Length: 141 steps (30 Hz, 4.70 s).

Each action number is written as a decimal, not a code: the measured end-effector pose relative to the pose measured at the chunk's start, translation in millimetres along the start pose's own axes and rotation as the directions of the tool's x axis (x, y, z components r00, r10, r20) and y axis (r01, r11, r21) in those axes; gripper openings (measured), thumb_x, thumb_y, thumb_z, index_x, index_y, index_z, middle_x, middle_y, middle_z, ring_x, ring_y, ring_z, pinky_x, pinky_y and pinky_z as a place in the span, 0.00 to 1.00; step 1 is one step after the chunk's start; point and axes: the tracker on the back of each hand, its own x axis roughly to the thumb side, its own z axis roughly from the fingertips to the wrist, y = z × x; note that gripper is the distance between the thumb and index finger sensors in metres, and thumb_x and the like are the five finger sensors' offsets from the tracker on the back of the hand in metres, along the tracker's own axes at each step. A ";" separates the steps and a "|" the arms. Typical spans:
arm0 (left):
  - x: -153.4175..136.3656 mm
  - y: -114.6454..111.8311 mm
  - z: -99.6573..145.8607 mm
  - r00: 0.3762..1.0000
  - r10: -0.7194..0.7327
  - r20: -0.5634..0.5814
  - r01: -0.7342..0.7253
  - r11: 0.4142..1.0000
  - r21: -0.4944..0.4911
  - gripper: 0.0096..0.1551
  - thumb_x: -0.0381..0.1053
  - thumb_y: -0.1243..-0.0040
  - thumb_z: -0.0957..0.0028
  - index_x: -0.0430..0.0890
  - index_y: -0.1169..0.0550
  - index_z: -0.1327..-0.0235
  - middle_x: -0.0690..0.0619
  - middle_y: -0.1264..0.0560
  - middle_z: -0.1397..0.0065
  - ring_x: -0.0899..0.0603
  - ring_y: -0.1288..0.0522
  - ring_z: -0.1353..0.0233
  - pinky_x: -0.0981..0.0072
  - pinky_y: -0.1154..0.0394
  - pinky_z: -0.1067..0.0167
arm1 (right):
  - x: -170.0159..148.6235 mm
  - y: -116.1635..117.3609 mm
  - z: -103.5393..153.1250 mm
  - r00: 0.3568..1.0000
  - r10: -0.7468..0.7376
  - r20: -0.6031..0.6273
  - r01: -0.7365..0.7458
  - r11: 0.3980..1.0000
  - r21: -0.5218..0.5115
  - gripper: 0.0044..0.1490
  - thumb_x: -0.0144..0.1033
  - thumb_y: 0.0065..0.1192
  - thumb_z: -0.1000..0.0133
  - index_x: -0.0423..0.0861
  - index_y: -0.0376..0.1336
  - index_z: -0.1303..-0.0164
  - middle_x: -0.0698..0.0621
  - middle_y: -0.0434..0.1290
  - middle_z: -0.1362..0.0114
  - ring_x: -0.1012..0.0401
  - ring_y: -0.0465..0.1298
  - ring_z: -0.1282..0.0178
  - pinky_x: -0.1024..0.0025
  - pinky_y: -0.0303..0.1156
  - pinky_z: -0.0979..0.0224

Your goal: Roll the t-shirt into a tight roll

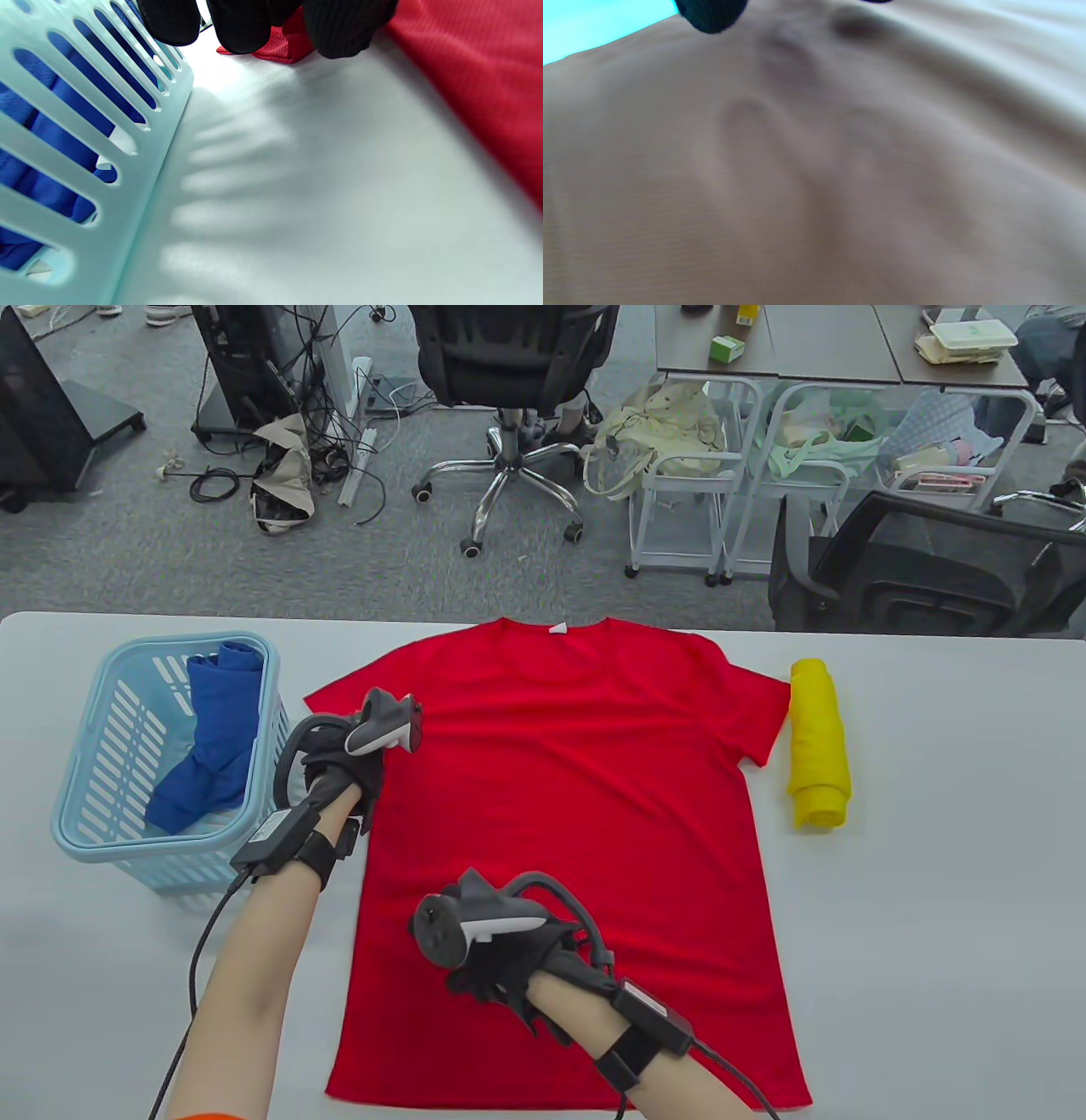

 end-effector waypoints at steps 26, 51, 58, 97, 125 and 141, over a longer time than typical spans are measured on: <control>2.0 -0.8 -4.8 0.998 -0.069 0.002 0.067 0.968 0.241 0.22 0.57 0.52 0.41 0.67 0.34 0.33 0.62 0.24 0.35 0.55 0.21 0.41 0.55 0.27 0.29 | 56.7 10.6 -14.0 0.974 0.134 0.180 -0.118 0.988 -0.097 0.23 0.37 0.60 0.37 0.56 0.60 0.31 0.46 0.62 0.27 0.58 0.69 0.40 0.52 0.64 0.30; 62.2 147.8 71.1 0.995 0.092 0.027 -0.093 0.853 0.513 0.24 0.57 0.58 0.40 0.57 0.37 0.31 0.62 0.25 0.36 0.57 0.19 0.42 0.58 0.23 0.31 | -64.1 -32.8 120.8 0.928 -0.289 0.236 0.356 0.875 -0.327 0.22 0.38 0.61 0.38 0.57 0.61 0.33 0.47 0.64 0.26 0.57 0.72 0.39 0.51 0.67 0.30; 177.7 181.0 90.0 0.988 -0.023 0.156 -0.062 0.852 0.520 0.24 0.57 0.58 0.40 0.60 0.39 0.30 0.62 0.26 0.33 0.56 0.20 0.38 0.57 0.24 0.29 | -132.6 18.5 185.4 0.903 -0.413 0.116 0.428 0.855 -0.293 0.22 0.38 0.63 0.40 0.57 0.63 0.35 0.47 0.65 0.27 0.57 0.73 0.40 0.52 0.69 0.32; 183.8 -8.5 166.3 0.784 -0.021 0.621 -0.058 0.992 0.108 0.52 0.75 0.77 0.53 0.53 0.67 0.20 0.44 0.67 0.12 0.33 0.58 0.12 0.34 0.49 0.20 | -193.9 62.7 159.4 0.832 -0.327 -0.449 0.309 0.944 -0.114 0.54 0.52 0.58 0.39 0.49 0.35 0.12 0.40 0.35 0.11 0.36 0.39 0.11 0.36 0.45 0.20; 102.4 -96.2 191.7 0.819 -0.039 0.573 -0.013 0.996 0.086 0.49 0.75 0.88 0.59 0.59 0.77 0.28 0.46 0.77 0.16 0.34 0.69 0.14 0.31 0.59 0.20 | -180.1 -10.1 80.6 0.856 -0.207 -0.474 0.154 0.977 -0.149 0.46 0.50 0.55 0.36 0.50 0.42 0.13 0.39 0.44 0.12 0.42 0.56 0.16 0.41 0.52 0.21; 98.0 -104.7 199.8 0.809 -0.032 0.587 0.004 0.999 0.048 0.49 0.75 0.89 0.60 0.58 0.80 0.31 0.45 0.81 0.19 0.34 0.74 0.16 0.31 0.63 0.21 | -220.3 -44.5 -21.7 0.730 -0.163 -0.664 0.029 0.978 -0.209 0.27 0.43 0.54 0.36 0.53 0.57 0.25 0.50 0.69 0.31 0.57 0.75 0.39 0.51 0.66 0.29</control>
